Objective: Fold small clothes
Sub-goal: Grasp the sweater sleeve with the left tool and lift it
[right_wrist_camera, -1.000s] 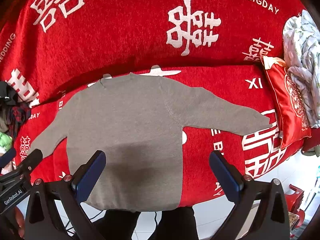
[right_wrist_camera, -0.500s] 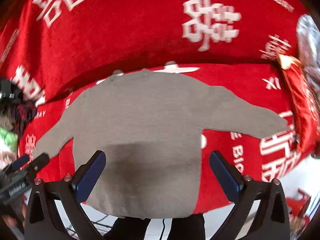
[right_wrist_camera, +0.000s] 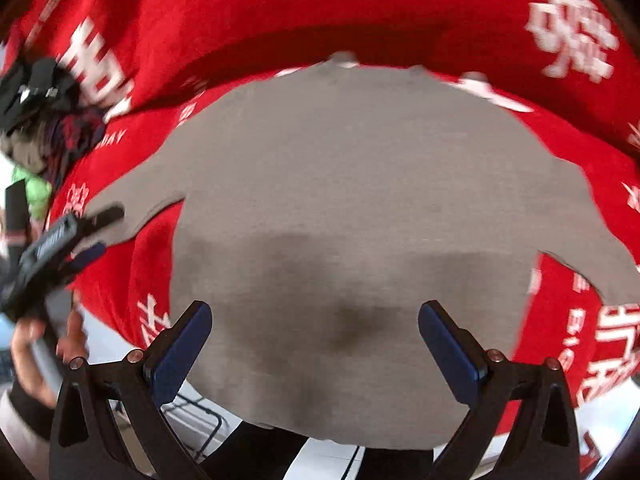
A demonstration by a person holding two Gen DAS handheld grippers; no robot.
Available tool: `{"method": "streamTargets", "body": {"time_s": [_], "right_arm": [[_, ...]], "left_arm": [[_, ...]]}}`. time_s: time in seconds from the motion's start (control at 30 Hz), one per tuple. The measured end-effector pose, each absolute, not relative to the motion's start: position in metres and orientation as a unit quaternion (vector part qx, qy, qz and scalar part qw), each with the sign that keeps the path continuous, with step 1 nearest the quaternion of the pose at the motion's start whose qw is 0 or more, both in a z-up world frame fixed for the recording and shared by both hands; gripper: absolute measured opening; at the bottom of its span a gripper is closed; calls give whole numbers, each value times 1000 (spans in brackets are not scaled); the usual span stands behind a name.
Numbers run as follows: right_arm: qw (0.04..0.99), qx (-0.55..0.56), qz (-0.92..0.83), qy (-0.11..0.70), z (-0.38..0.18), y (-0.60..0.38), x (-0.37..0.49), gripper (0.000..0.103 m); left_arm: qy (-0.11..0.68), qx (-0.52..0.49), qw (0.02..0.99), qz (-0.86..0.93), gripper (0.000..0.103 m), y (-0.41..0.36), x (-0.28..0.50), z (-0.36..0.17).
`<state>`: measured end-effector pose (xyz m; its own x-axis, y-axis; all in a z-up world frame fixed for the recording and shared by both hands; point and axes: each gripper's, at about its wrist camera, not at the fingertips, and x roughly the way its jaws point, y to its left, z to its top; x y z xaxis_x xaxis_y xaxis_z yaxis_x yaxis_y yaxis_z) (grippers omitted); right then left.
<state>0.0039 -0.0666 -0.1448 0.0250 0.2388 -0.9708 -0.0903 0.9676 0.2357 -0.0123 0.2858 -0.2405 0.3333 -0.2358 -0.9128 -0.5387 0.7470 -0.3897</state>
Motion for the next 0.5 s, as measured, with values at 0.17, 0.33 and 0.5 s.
{"method": "streamTargets", "body": {"time_s": [0.17, 0.33, 0.5], "right_arm": [[699, 46, 165, 695, -170, -20, 2, 103], [685, 46, 188, 702, -184, 6, -2, 103], [680, 51, 194, 705, -190, 15, -2, 103]], "left_arm": [[527, -444, 715, 118, 103, 329, -22, -289], [505, -474, 715, 92, 103, 332, -8, -309], [474, -491, 726, 88, 103, 340, 10, -308]]}}
